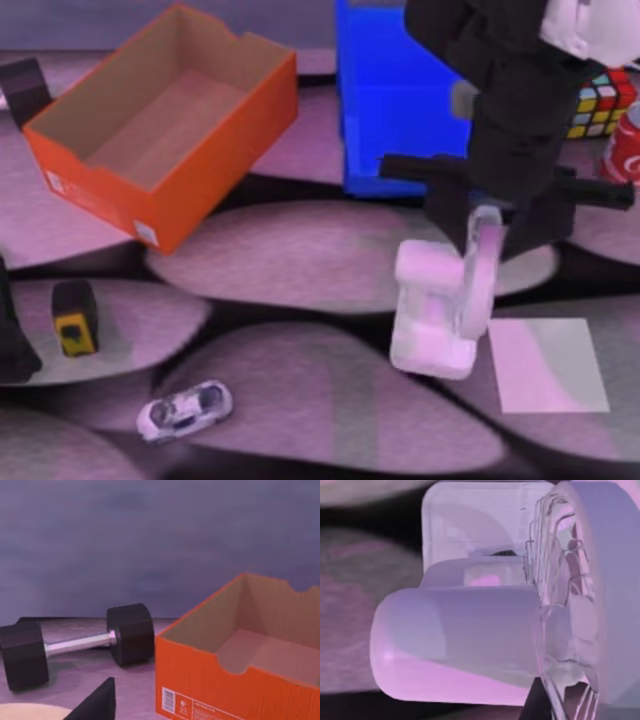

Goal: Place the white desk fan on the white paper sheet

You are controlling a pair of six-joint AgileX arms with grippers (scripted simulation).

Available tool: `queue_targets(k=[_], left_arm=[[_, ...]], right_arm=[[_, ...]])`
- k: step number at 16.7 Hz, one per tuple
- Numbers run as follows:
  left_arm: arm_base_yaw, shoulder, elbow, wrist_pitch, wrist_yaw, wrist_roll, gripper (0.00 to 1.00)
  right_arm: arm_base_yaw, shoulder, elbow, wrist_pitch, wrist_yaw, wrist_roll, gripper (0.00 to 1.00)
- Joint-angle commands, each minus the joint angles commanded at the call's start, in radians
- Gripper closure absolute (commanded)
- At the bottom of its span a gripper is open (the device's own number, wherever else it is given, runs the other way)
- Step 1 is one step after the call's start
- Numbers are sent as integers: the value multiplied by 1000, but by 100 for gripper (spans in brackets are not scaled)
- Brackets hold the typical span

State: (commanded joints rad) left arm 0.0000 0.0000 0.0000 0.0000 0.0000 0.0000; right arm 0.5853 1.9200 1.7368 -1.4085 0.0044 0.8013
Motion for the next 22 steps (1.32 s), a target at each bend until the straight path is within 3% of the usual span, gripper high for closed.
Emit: queue_targets(k=[9,13,16,22], left_arm=[[0,0,0,0,0,0,0],[0,0,0,0,0,0,0],[0,0,0,0,0,0,0],[0,0,0,0,0,0,0]], right_arm=[[-89,-180,-194,2,11,812,100],[-128,-265,-283,16,15,1090,100],[-144,-304,-319,24,16,1187,100],[-141,-306,-324,29,16,1200,100]])
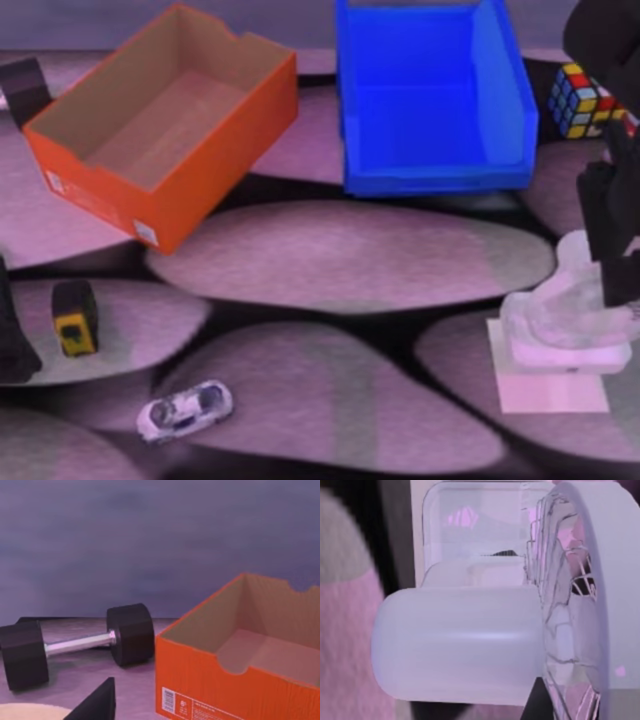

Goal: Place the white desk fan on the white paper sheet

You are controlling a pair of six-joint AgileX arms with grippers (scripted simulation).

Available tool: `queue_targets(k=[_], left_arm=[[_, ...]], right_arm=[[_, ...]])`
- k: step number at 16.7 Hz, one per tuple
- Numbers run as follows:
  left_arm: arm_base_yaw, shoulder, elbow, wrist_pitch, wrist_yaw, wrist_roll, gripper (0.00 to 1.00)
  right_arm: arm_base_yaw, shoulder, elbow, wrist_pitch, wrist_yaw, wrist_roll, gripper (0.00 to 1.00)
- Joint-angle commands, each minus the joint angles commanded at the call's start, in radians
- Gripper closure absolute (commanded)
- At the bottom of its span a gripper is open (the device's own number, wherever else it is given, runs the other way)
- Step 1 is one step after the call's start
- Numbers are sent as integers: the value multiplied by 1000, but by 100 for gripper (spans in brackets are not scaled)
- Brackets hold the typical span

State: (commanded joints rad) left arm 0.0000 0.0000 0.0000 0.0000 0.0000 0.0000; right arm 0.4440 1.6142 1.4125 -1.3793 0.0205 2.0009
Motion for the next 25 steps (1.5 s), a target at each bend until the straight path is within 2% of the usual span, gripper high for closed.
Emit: queue_targets(k=[6,10,23,25], left_arm=[[0,0,0,0,0,0,0],[0,0,0,0,0,0,0],[0,0,0,0,0,0,0],[0,0,0,0,0,0,0]], right_arm=[[-10,9,-116,127,0,-4,100],[-11,9,-123,134,0,-4,100],[-11,9,-123,134,0,-4,2],[-11,9,-123,134,0,-4,0]])
